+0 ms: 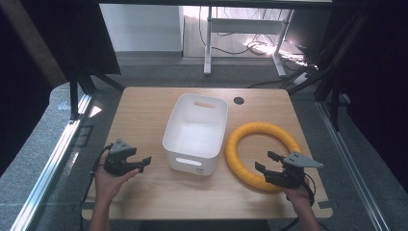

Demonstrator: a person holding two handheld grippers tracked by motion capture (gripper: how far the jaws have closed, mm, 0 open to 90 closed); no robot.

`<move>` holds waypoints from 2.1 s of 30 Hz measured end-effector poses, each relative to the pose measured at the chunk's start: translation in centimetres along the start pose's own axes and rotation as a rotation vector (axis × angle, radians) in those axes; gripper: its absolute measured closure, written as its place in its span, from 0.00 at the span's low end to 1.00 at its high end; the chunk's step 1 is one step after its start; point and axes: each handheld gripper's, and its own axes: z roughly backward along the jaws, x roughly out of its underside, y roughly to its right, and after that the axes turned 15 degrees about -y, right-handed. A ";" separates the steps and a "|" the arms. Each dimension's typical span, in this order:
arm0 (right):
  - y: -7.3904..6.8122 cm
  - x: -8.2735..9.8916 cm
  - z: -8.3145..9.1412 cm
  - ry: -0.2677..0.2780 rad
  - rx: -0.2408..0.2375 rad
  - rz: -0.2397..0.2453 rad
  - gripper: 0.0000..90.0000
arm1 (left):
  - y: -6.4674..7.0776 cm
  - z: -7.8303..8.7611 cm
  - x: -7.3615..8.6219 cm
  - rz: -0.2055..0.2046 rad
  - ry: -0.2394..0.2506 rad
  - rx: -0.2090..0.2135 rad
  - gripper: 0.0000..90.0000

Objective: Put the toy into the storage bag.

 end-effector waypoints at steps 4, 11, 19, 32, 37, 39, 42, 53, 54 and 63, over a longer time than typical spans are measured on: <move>1.0 0.6 0.6 -0.036 0.008 -0.028 0.34 | 0.3 -0.3 -0.1 -0.033 0.006 -0.002 0.29; 1.6 1.2 0.1 -0.082 0.019 -0.016 0.34 | 0.6 -0.8 -0.1 -0.029 -0.027 0.018 0.26; 0.7 0.4 0.8 -0.096 0.024 0.043 0.35 | 0.0 0.5 0.2 0.023 0.033 0.034 0.29; -0.9 -3.4 -0.5 -0.338 -0.002 0.219 0.36 | -0.2 -0.9 -0.7 -0.021 -0.020 0.034 0.28; -1.6 -5.0 -2.0 -0.454 -0.034 0.267 0.35 | 0.1 -0.8 -0.8 -0.033 -0.032 0.040 0.29; -1.7 -5.1 -2.2 -0.479 -0.041 0.272 0.35 | 0.1 -0.9 -0.8 -0.036 -0.033 0.039 0.28; -2.0 -5.0 -3.8 -0.587 -0.062 0.302 0.33 | 0.1 -1.1 -0.8 -0.032 -0.047 0.036 0.28; -2.6 -3.5 -7.2 -0.847 -0.081 0.386 0.34 | 0.4 -1.5 -0.6 -0.040 -0.066 0.034 0.27; -2.6 -3.4 -7.3 -0.860 -0.084 0.387 0.35 | 0.4 -1.5 -0.6 -0.041 -0.068 0.034 0.27; -2.1 -3.2 -8.6 -0.945 -0.103 0.390 0.44 | 0.2 -1.2 -0.6 -0.018 -0.025 0.050 0.27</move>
